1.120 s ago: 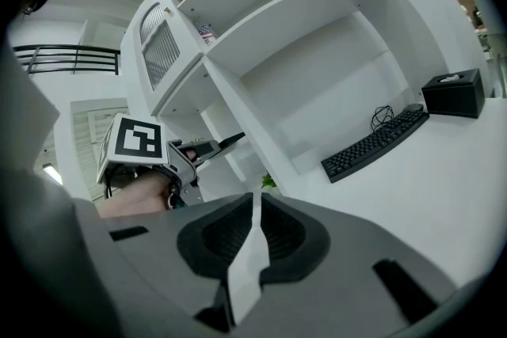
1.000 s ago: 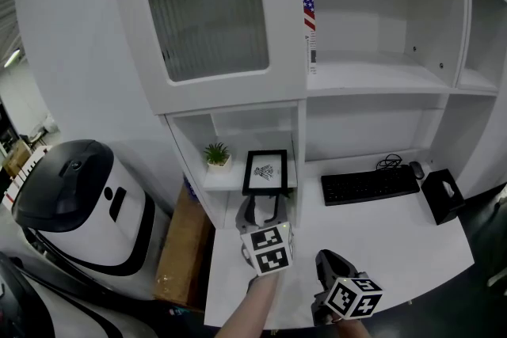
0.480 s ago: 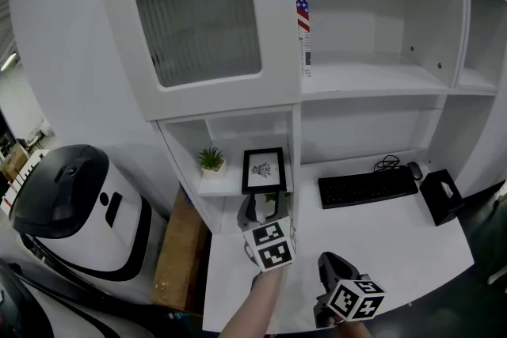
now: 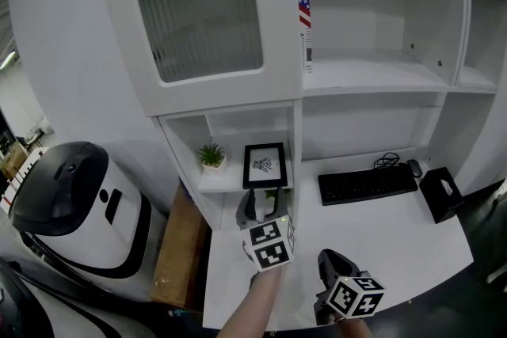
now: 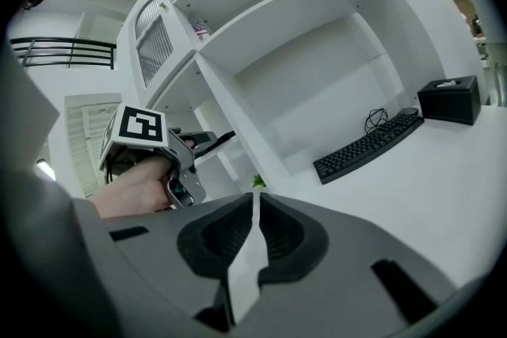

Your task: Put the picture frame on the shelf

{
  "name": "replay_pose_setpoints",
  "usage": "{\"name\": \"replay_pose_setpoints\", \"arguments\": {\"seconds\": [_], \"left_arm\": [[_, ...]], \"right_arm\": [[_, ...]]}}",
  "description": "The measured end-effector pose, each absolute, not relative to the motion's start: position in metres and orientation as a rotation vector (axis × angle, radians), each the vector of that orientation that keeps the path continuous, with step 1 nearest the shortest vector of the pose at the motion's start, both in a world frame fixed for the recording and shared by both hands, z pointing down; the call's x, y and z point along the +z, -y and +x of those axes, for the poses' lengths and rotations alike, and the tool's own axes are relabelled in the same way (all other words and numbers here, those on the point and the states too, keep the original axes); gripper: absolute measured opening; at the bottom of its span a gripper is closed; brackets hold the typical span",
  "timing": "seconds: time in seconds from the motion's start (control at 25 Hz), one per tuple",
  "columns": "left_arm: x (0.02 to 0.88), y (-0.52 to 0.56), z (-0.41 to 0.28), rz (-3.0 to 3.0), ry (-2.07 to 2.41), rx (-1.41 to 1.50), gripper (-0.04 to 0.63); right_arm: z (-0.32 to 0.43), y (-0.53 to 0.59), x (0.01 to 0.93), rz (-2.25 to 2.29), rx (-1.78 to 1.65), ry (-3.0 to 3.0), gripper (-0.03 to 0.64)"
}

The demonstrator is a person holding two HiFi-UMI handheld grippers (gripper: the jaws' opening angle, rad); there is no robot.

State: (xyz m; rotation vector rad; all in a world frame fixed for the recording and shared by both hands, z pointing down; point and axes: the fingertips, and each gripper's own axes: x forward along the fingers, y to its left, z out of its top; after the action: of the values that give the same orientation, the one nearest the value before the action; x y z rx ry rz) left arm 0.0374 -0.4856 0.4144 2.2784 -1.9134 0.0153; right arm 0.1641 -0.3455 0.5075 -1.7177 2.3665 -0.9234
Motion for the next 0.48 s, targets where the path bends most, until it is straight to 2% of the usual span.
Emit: {"name": "replay_pose_setpoints", "arguments": {"seconds": [0.24, 0.48], "left_arm": [[0.414, 0.463, 0.034, 2.329, 1.835, 0.022, 0.238], [0.425, 0.437, 0.026, 2.353, 1.741, 0.04, 0.204]], "right_arm": [[0.163, 0.341, 0.503, -1.753, -0.86, -2.404, 0.017], [0.157, 0.336, 0.496, -1.765, -0.806, -2.435, 0.017]]}}
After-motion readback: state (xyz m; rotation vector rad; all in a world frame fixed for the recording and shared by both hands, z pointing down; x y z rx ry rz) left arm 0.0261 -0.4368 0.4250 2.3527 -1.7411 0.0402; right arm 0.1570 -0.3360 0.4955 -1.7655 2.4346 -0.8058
